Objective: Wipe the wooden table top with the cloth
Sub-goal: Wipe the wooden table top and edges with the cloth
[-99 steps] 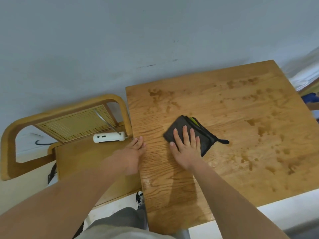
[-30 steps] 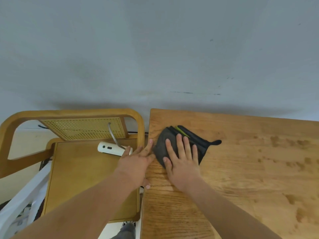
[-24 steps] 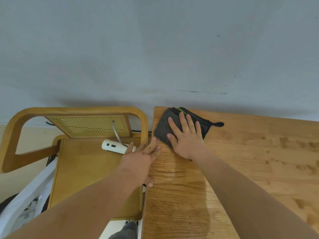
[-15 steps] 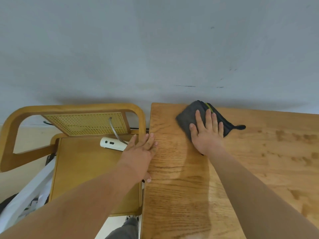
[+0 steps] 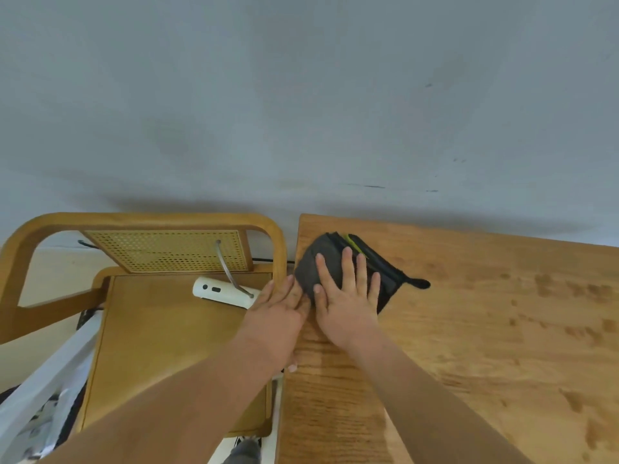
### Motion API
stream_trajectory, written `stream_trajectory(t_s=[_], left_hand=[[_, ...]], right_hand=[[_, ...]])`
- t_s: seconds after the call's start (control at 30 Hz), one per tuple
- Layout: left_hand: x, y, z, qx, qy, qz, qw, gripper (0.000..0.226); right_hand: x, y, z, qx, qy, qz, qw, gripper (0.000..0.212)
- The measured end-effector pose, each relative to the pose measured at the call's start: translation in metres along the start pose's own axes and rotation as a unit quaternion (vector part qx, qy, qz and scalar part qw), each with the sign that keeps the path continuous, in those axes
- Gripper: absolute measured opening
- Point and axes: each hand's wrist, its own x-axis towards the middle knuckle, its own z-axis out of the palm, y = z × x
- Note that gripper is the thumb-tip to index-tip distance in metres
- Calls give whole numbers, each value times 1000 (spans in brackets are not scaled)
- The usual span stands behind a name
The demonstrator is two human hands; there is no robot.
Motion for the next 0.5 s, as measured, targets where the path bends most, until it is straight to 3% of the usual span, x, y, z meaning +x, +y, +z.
stream_trajectory(t_s=[0.13,0.37,0.5], left_hand=[[-2,0,-2,22,-14,5,1000,132],[-1,2,-3,48,-32,-2,998,130],[-2,2,-1,57,-49,-1,997,131]], right_hand=[[38,16,-25,-37,-21,-62,997,58],[80,24,-44,-27,-6,-58,998,61],[55,76,-40,-10,32,25,999,64]])
